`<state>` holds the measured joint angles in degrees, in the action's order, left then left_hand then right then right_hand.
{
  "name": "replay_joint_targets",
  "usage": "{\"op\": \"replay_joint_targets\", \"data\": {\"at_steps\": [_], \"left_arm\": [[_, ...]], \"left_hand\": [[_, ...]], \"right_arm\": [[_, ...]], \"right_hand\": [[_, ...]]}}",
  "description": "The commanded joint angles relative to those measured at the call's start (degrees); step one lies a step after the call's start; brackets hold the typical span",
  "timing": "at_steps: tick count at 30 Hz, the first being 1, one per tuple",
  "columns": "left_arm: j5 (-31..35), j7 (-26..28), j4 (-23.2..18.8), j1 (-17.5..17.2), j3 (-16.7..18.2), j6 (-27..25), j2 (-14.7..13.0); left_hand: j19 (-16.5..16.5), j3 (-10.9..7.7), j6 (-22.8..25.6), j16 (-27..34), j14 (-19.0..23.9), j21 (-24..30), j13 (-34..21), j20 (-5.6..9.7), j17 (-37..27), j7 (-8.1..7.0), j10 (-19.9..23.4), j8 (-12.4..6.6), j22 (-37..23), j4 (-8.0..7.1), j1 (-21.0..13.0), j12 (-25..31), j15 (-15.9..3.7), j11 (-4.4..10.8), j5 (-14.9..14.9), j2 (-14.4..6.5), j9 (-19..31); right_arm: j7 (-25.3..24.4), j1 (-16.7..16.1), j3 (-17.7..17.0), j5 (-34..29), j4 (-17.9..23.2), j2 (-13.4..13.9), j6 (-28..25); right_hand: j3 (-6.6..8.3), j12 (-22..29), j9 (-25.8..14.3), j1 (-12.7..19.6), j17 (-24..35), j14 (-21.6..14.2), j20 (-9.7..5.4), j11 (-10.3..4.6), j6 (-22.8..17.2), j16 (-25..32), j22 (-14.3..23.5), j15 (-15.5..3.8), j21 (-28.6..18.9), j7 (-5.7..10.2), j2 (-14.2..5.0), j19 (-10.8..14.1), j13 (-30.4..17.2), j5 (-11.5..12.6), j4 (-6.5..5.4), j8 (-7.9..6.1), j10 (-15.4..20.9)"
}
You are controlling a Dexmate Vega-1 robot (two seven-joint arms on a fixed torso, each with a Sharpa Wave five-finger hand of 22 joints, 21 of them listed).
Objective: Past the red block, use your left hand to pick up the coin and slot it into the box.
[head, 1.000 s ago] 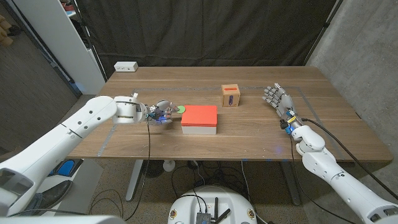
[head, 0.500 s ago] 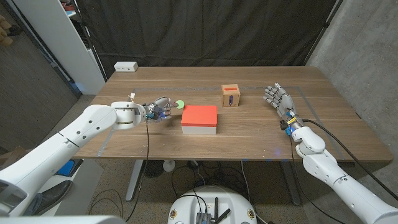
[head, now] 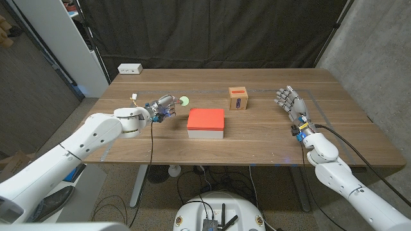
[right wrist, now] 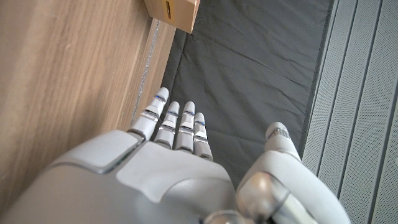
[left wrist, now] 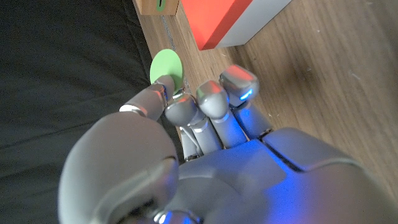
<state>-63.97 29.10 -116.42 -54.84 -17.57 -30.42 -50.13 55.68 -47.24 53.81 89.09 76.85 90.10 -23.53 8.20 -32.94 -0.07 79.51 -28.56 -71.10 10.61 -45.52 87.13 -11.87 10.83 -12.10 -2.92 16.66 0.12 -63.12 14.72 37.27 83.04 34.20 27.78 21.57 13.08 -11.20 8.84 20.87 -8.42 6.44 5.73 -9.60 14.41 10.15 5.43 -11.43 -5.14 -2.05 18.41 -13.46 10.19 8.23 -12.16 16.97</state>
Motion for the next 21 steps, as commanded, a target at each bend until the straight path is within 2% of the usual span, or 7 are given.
{"op": "replay_joint_targets", "data": {"at_steps": [1,10,14,21], "left_arm": [[11.63,3.74,-2.17,-2.97,-1.0,6.71,2.25],[26.1,10.9,-2.98,-3.12,-4.46,8.98,5.31],[32.57,12.0,-2.26,-2.73,-6.06,10.66,6.83],[42.81,14.14,-2.02,-0.85,-8.76,8.24,9.08]], "left_hand": [[-0.42,0.22,3.27,0.16,0.38,0.25,-0.2,3.79,-0.34,1.82,0.29,-0.01,-0.19,0.04,-1.4,0.4,-0.11,-0.12,-0.49,-0.72,1.19],[-0.15,0.73,3.7,-0.18,0.59,0.66,-0.23,3.79,-0.75,2.47,0.5,0.21,-0.32,0.2,-2.42,0.58,-0.09,-0.64,-0.51,-0.64,1.45],[-0.09,0.93,3.76,-0.02,0.93,0.83,-0.36,3.78,-1.21,2.73,0.68,0.31,-0.4,0.26,-2.81,0.76,-0.08,-0.98,-0.5,-0.58,1.51],[-0.1,1.36,3.94,0.01,1.28,0.92,-0.66,3.72,-1.93,2.96,0.66,0.52,-0.45,0.12,-3.35,0.97,-0.1,-1.3,-0.5,-0.58,1.62]], "right_arm": [[-2.02,-2.17,-0.65,-0.58,2.92,0.25,-0.12],[-2.53,-2.76,-0.73,-0.71,3.67,0.08,-0.27],[-2.4,-2.85,-0.71,-0.7,3.64,0.0,-0.17],[-3.02,-3.48,-0.91,-1.01,4.01,-0.15,0.16]], "right_hand": [[-0.13,0.25,0.01,0.62,0.19,-0.58,0.32,-0.11,-0.72,0.0,0.11,-0.18,-0.13,0.03,0.03,-0.06,-0.2,0.05,0.17,0.27,0.48],[-0.15,0.24,0.01,0.66,0.2,-0.61,0.31,-0.14,-0.72,-0.01,0.11,-0.26,-0.13,-0.02,0.01,-0.06,-0.25,0.06,0.18,0.28,0.49],[-0.15,0.25,0.01,0.68,0.21,-0.6,0.3,-0.12,-0.72,-0.02,0.11,-0.2,-0.13,0.02,0.0,-0.05,-0.26,0.06,0.18,0.28,0.55],[-0.17,0.25,0.01,0.68,0.22,-0.66,0.25,-0.09,-0.72,-0.01,0.11,-0.27,-0.15,-0.01,-0.02,0.0,-0.31,0.06,0.18,0.28,0.58]]}}
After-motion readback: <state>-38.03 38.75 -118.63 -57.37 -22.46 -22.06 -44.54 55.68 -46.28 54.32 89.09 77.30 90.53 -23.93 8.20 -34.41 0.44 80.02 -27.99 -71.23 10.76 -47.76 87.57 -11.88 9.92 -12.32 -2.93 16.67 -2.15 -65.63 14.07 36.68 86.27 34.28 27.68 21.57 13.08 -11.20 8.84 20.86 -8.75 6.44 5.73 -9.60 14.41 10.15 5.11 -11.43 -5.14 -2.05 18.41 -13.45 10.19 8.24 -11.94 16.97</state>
